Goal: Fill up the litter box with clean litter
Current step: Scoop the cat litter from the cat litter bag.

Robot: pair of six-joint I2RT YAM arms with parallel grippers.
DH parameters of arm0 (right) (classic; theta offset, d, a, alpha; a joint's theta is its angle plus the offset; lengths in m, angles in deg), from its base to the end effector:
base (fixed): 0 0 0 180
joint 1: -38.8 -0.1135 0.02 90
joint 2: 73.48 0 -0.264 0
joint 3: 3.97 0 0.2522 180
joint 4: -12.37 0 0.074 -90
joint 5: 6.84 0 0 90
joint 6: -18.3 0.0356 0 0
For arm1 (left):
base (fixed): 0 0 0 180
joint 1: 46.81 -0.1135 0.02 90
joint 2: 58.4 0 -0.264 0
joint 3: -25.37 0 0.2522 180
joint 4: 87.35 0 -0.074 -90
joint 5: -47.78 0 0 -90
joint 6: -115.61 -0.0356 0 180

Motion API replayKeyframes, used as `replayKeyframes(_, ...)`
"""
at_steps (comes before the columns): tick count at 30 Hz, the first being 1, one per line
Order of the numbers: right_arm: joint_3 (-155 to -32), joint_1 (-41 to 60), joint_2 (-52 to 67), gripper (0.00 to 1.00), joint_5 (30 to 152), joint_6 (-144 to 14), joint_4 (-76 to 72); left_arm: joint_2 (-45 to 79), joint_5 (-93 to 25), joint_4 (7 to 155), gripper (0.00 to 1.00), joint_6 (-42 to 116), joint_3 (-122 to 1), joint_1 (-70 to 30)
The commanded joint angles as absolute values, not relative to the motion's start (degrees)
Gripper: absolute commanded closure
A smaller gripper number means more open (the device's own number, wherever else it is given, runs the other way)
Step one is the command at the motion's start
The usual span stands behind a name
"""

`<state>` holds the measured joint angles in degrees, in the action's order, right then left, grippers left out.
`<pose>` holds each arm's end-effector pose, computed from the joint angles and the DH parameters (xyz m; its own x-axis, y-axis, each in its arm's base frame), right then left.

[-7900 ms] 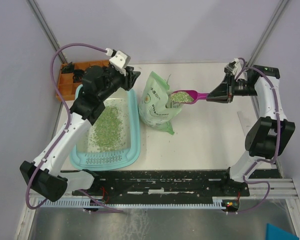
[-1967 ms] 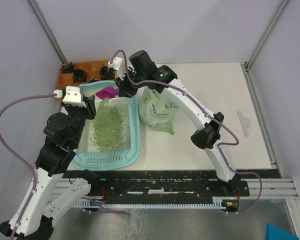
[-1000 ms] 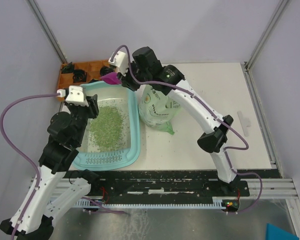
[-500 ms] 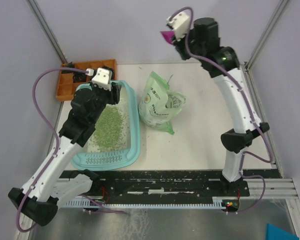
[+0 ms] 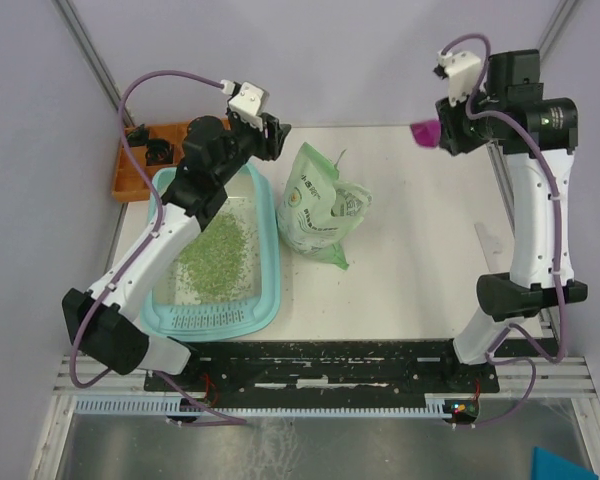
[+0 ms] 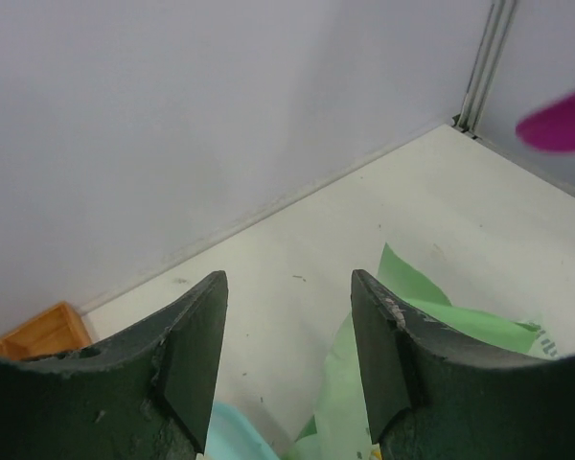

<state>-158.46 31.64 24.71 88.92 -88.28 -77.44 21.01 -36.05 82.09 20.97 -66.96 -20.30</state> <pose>0.2861 0.0395 0.5242 -0.4659 -0.3447 -0.8149 -0.3547 0.9165 -0.1848 0.2906 -0.1492 0.4339 0.0804 0.0498 -0.9955 0.5351 0.8405 0.0852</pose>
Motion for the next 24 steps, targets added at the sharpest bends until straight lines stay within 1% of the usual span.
replayKeyframes(1, -153.71, 32.06, 22.47, 0.99, 106.23, -90.85, -95.01, 23.49, -30.91, 87.17, 0.39, 22.37, -72.74, -20.19)
replayKeyframes(5, -153.01, 32.21, 18.55, 0.99, 120.77, -94.77, -99.84, 27.64, -27.16, 87.51, 0.40, 24.47, -76.48, -20.05)
replayKeyframes(10, -155.40, 33.80, 16.66, 0.99, 126.89, -96.27, -101.14, 32.82, -24.38, 89.39, 0.43, 27.67, -80.55, -18.43)
replayKeyframes(15, -156.08, 34.02, 17.02, 0.99, 128.08, -95.57, -100.63, 37.22, -24.06, 90.09, 0.44, 27.20, -83.81, -13.68)
replayKeyframes(24, -159.21, 33.99, 20.47, 0.99, 126.71, -93.53, -99.01, 39.81, -24.28, 91.08, 0.44, 26.56, -86.21, -8.42)
